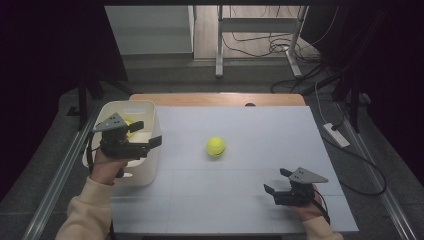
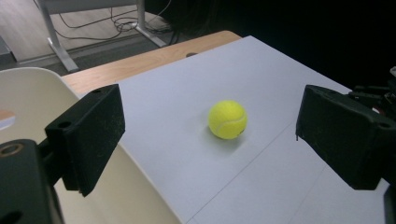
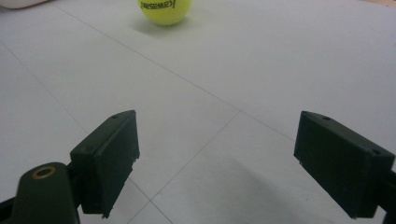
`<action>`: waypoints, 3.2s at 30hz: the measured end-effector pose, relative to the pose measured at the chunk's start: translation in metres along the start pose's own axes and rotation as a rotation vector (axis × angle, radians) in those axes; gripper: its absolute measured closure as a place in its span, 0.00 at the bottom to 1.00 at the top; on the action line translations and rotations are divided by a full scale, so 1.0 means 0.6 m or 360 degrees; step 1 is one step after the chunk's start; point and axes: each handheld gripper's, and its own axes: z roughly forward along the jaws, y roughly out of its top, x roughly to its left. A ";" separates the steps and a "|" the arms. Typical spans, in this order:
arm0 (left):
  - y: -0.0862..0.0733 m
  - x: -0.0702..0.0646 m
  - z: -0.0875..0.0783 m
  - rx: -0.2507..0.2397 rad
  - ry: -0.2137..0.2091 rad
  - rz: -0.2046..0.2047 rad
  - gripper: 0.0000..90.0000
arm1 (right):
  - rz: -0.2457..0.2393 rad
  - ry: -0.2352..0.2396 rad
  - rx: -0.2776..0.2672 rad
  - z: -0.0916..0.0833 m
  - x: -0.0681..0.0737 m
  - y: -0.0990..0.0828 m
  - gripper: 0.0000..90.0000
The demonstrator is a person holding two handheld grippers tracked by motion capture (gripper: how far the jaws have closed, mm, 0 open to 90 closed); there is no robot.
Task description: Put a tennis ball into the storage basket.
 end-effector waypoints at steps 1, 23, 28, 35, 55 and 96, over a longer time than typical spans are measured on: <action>-0.001 -0.003 0.001 -0.0004 -0.0010 0.0002 0.10 | 0.0001 0.0001 0.0001 0.000 0.000 0.000 0.16; -0.001 -0.043 0.047 0.0012 -0.0138 0.0052 0.10 | 0.0000 -0.0017 0.0010 -0.002 0.000 -0.003 0.16; 0.002 -0.052 0.057 0.0026 -0.0148 0.0078 0.10 | -0.0002 -0.0017 0.0006 -0.003 0.000 -0.003 0.16; 0.006 -0.066 0.071 0.0049 -0.0174 0.0109 0.10 | -0.0002 -0.0024 0.0002 -0.002 -0.001 -0.003 0.16; 0.027 -0.100 0.126 0.0129 -0.0247 0.0185 0.10 | 0.0024 -0.0005 -0.0037 -0.007 0.000 0.003 0.16; 0.027 -0.101 0.237 0.0357 -0.0144 0.0189 0.09 | 0.0025 0.0011 -0.0065 -0.005 -0.001 0.010 0.16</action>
